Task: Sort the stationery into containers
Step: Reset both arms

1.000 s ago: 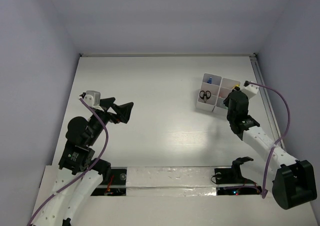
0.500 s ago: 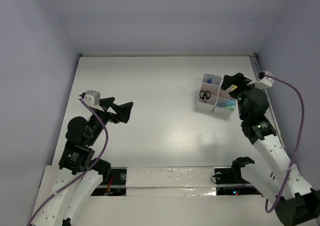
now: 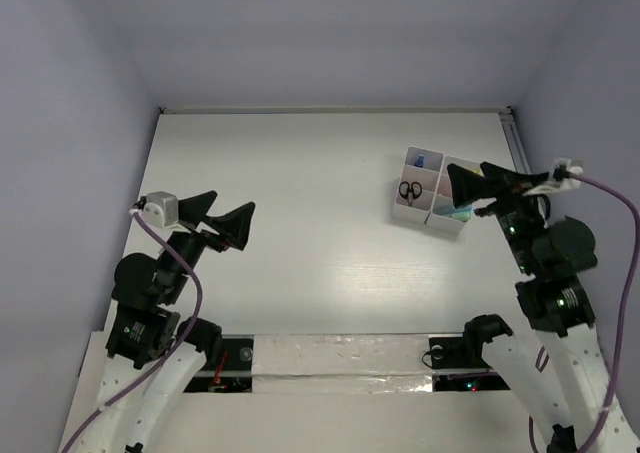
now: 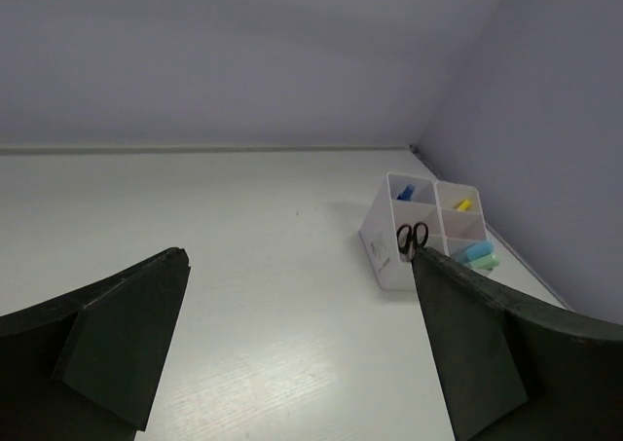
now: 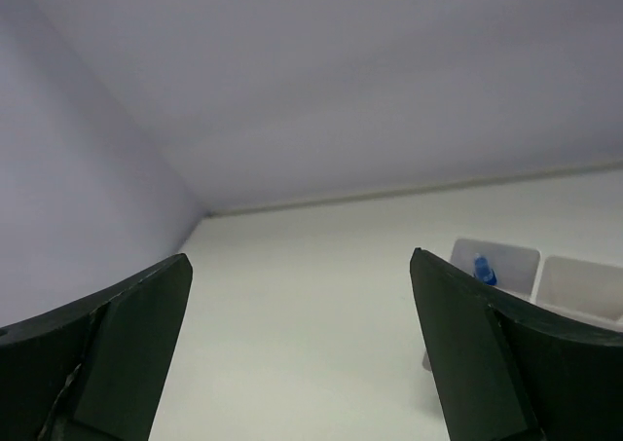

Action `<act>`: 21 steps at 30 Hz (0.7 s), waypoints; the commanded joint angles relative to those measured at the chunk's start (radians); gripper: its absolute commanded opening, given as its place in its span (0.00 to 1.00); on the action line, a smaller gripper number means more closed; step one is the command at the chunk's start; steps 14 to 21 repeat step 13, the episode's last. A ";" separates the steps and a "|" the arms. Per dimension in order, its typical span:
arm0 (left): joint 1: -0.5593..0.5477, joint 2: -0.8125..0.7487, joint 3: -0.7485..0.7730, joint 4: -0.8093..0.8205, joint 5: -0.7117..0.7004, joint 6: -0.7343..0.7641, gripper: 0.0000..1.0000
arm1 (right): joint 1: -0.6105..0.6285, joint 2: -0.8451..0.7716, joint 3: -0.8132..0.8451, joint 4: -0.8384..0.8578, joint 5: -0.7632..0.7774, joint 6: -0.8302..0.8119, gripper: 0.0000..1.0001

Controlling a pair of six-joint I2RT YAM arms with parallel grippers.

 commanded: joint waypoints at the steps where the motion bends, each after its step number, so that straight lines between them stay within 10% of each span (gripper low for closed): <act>1: -0.003 -0.031 0.086 0.103 -0.032 0.008 0.99 | -0.005 -0.155 0.054 0.037 -0.023 -0.013 1.00; 21: -0.003 -0.031 0.186 0.118 -0.136 0.020 0.99 | -0.005 -0.275 0.036 -0.004 0.155 -0.016 1.00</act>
